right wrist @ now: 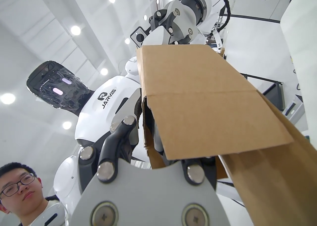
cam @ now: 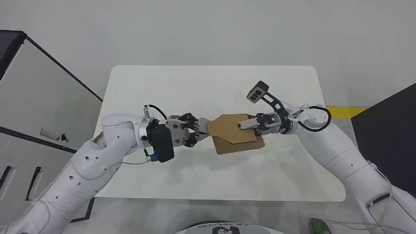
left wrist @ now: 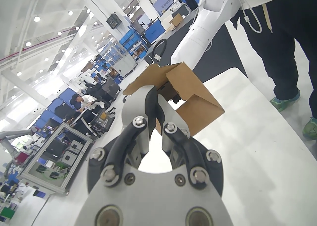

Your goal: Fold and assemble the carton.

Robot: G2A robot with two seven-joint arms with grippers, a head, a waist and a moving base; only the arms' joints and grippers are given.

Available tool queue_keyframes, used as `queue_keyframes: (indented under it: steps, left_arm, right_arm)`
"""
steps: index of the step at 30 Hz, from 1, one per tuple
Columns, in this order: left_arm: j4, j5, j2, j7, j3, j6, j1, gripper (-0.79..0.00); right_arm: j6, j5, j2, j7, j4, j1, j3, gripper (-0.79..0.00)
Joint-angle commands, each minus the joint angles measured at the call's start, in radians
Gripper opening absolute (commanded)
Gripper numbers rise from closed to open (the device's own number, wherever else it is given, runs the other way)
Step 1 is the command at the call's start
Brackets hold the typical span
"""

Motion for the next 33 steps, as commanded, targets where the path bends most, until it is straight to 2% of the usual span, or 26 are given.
queue_keyframes:
  steps: [1,11,16,25,28,33]
  left_arm:
    - [-0.004,0.003,-0.001,-0.003,0.002,0.002,0.000,-0.785]
    - [-0.030,0.035,-0.001,-0.028,0.006,0.017,0.010,-0.785]
    - [-0.037,0.034,0.000,-0.106,-0.010,0.041,0.025,-0.785]
    - [-0.040,0.026,-0.002,-0.116,-0.009,0.050,0.029,-0.785]
    - [-0.045,0.017,-0.003,-0.121,-0.010,0.058,0.034,-0.785]
    - [-0.051,0.026,-0.002,-0.101,-0.018,0.064,0.042,-0.785]
  right_arm:
    - [0.009,0.019,0.001,0.000,0.003,0.004,-0.013,-0.785]
    - [0.063,0.083,0.003,0.000,0.037,0.026,-0.068,-0.785]
    - [0.075,0.100,0.002,0.000,0.043,0.031,-0.079,-0.785]
    - [0.076,0.099,0.001,-0.008,0.041,0.029,-0.079,-0.785]
    - [0.104,0.099,0.000,-0.039,0.025,0.010,-0.067,-0.785]
    - [0.143,0.121,-0.004,-0.023,0.027,-0.013,-0.045,-0.785]
